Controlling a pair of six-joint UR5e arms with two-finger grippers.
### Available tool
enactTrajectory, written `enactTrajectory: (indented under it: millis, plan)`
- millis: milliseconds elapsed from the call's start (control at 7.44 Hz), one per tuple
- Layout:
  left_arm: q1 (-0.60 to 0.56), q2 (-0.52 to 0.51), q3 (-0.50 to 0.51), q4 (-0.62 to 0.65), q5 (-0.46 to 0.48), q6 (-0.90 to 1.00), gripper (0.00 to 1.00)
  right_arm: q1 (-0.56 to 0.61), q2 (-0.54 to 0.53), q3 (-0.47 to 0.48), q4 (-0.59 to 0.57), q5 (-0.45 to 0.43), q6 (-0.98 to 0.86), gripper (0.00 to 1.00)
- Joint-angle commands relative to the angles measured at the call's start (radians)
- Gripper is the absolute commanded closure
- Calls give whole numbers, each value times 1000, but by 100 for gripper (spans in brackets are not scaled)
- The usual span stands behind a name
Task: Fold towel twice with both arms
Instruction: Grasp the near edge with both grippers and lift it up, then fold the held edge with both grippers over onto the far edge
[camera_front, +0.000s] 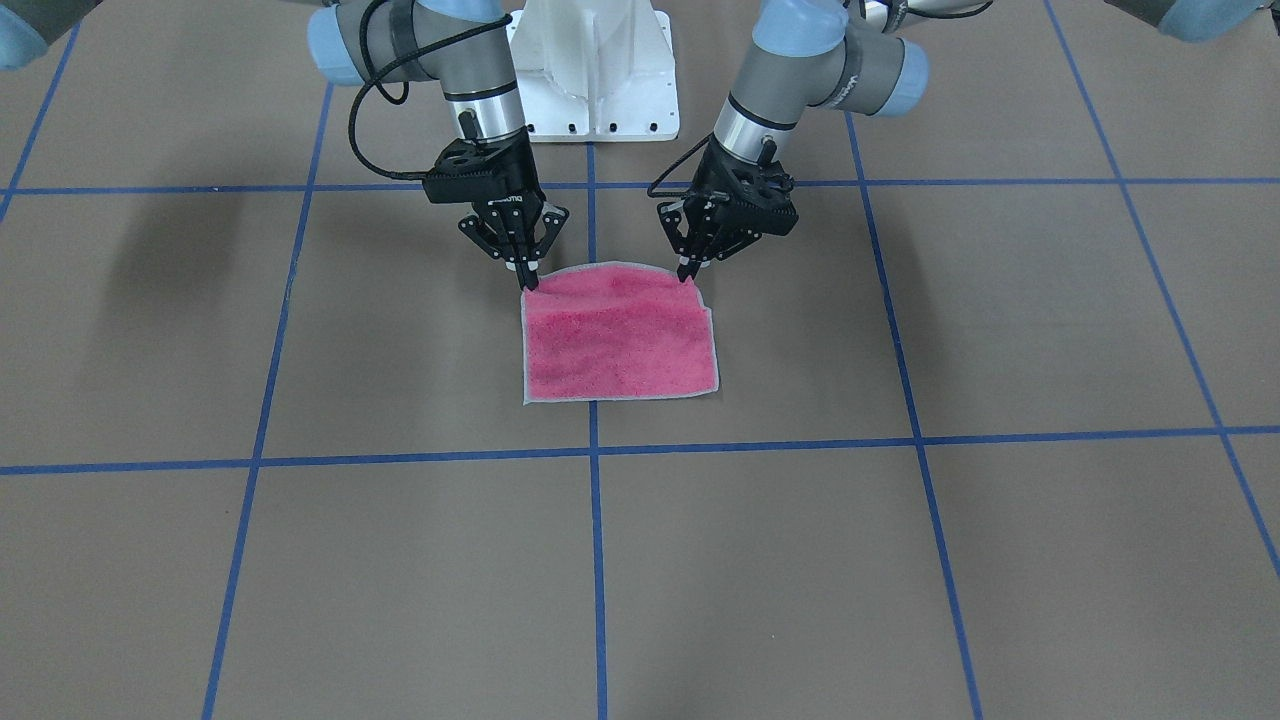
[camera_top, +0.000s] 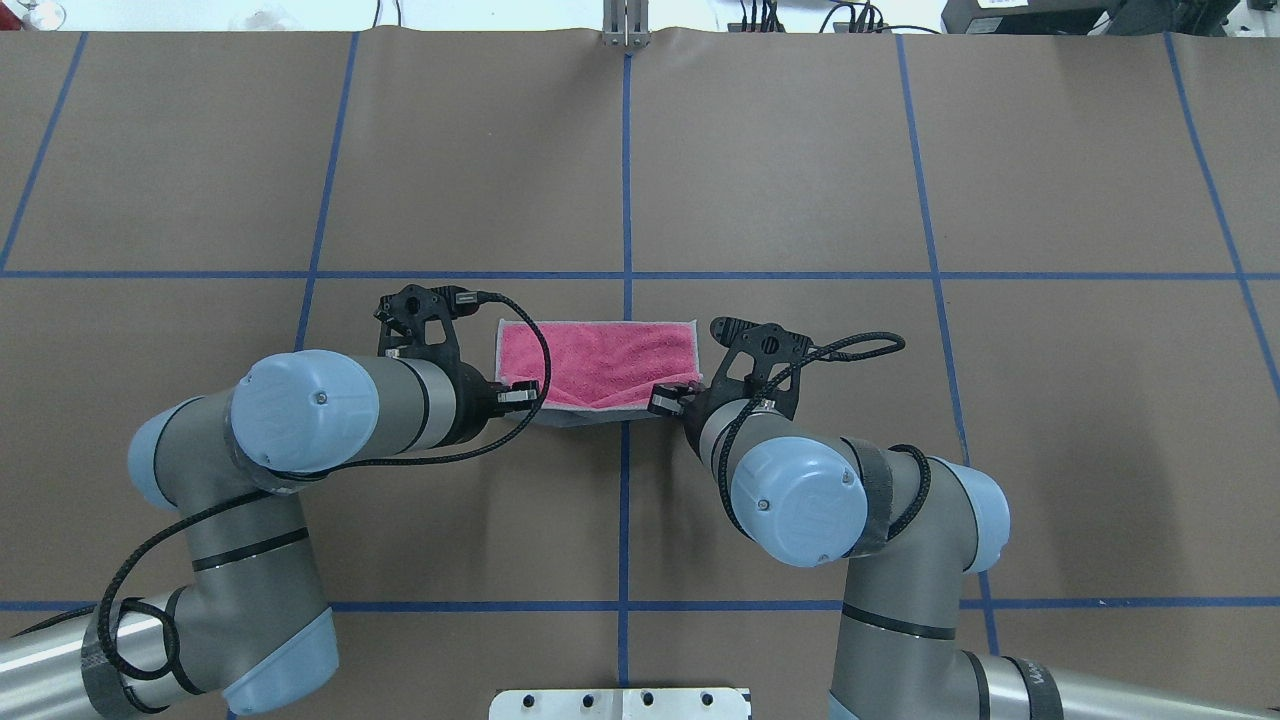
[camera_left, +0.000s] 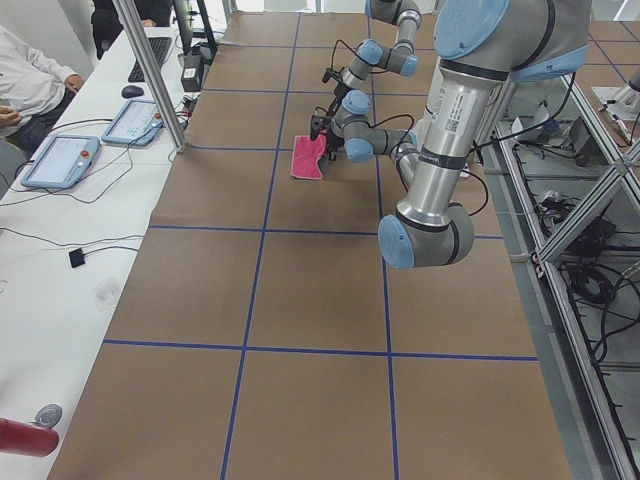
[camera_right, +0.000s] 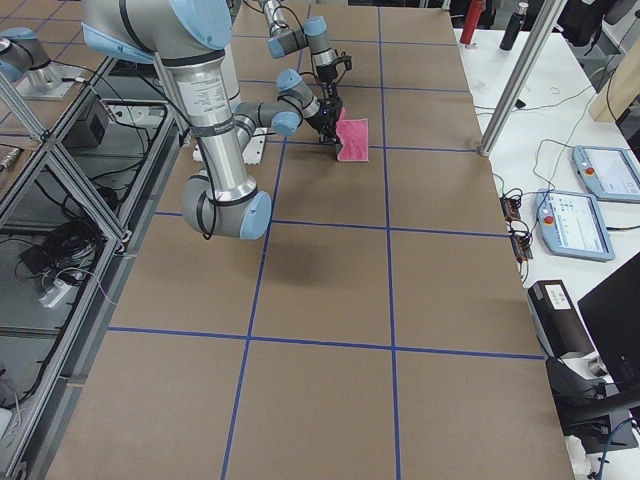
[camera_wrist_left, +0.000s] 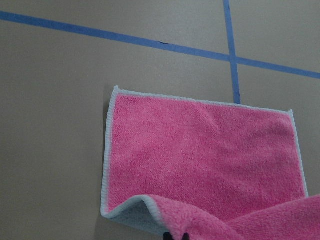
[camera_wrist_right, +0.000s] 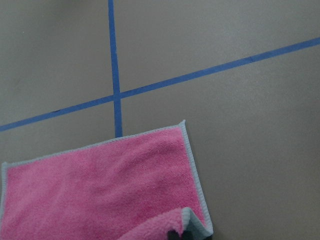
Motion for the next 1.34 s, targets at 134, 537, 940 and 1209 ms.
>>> enactTrajectory:
  millis: [134,537,940,1209]
  plan:
    - [-28,-17,29,0,-2,1,100,22,43,-65,2,1,1,100]
    - [-40,-57,91,0,0,1,100,39,76,-113,3,1,-2,100]
    - [-57,-57,109,-2,-2,4,100,60,78,-126,3,4,-6,100]
    - [-57,-57,126,-5,-2,6,86,69,88,-147,6,9,-5,74]
